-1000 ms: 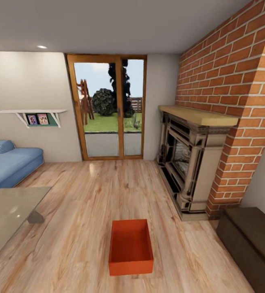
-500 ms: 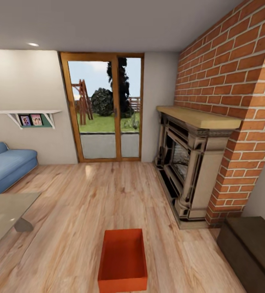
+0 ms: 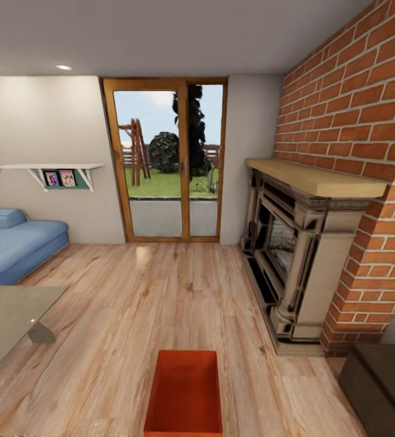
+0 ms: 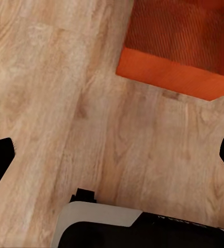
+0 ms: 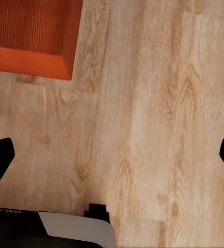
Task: Move the two storage containers from the living room to the garage. In the garage, place one container on the floor and stack the other container on top of it (either order is fine).
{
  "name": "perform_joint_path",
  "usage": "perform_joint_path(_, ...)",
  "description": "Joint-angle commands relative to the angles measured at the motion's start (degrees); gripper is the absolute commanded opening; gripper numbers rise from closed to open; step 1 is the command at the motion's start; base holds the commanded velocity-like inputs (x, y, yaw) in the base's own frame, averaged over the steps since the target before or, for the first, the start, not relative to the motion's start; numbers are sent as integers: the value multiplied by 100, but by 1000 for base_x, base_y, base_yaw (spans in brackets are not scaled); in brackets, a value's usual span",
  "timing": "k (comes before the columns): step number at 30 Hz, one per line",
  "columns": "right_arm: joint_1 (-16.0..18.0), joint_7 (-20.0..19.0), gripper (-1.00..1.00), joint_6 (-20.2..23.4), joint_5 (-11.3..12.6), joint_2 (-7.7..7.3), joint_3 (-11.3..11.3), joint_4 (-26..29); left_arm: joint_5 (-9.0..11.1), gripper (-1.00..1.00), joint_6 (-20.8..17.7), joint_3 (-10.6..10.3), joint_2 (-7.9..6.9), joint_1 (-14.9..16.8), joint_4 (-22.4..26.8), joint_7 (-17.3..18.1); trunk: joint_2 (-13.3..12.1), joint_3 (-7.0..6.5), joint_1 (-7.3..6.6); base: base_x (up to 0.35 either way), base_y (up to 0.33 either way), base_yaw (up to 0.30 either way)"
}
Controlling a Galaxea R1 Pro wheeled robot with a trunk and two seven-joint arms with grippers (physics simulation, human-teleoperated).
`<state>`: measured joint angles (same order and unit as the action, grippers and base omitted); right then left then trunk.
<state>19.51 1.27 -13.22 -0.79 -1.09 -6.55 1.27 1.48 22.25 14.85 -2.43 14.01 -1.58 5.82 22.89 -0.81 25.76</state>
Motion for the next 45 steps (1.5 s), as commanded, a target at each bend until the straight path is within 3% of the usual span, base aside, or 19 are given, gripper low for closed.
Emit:
perform_joint_path(1,1,13,100,-14,-9,-3,-39,-4,19,100,21,45,-2,6,-17,42,3,2,2,12,-6,247)
perform_joint_path(11,1,13,100,-14,-9,-1,-36,-4,19,100,10,45,-17,6,-14,42,3,2,2,149,51,225)
perform_joint_path(20,1,13,100,-14,-9,-4,-37,-4,19,100,6,45,-26,6,-17,42,3,2,2,288,107,12)
perform_joint_path(35,1,13,100,-14,-9,0,-37,-4,19,100,4,45,-29,6,-17,42,3,2,2,288,109,-230)
perform_joint_path(45,1,13,100,-14,-9,-1,-34,-4,25,100,15,45,-29,6,-16,42,3,2,2,51,25,-166)
